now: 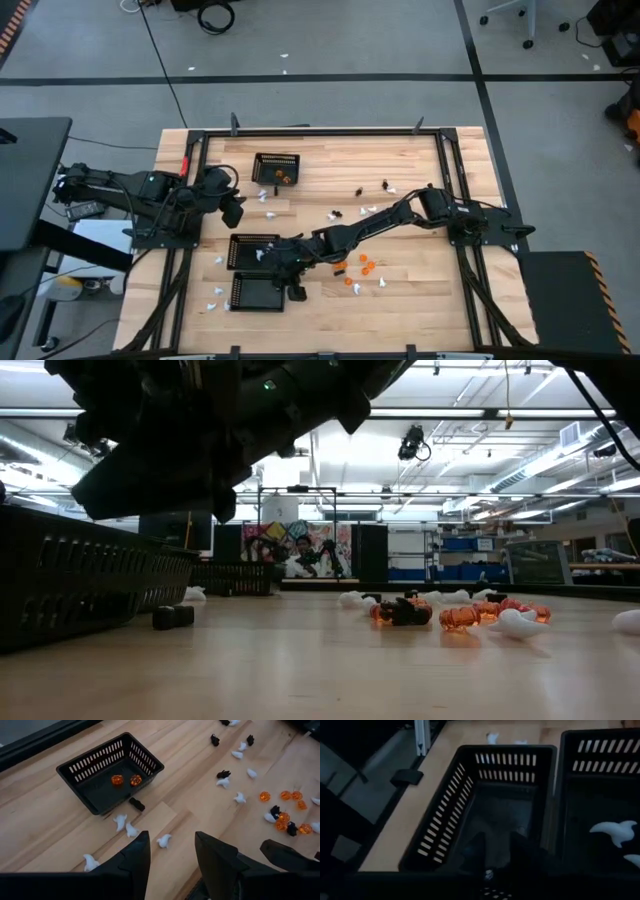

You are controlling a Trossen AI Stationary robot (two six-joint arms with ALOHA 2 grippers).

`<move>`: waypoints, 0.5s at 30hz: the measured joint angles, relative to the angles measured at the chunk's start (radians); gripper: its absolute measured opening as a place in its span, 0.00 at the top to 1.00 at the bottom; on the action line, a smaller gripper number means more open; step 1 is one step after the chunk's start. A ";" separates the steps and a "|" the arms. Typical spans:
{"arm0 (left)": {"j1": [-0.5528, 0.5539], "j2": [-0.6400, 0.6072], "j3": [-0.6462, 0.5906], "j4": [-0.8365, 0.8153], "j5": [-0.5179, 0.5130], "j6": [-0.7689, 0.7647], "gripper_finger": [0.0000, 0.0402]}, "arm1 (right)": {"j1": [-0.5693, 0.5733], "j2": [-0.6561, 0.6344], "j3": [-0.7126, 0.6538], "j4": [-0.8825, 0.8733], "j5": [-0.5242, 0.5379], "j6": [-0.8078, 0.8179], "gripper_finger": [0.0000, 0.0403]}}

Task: Sort Halloween decoration
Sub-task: Put the black toy into the top black bin

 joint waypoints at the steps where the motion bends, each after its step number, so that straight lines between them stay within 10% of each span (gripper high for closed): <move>1: 0.000 0.000 0.000 0.000 0.000 0.000 0.60 | 0.000 0.000 0.000 0.001 -0.004 0.007 0.73; 7: 0.000 0.000 0.000 0.000 0.012 0.000 0.60 | -0.005 -0.049 -0.002 -0.092 -0.031 0.136 0.67; 15: -0.001 0.000 0.000 0.000 0.079 0.000 0.60 | 0.086 -0.210 -0.113 -0.186 0.277 0.103 0.69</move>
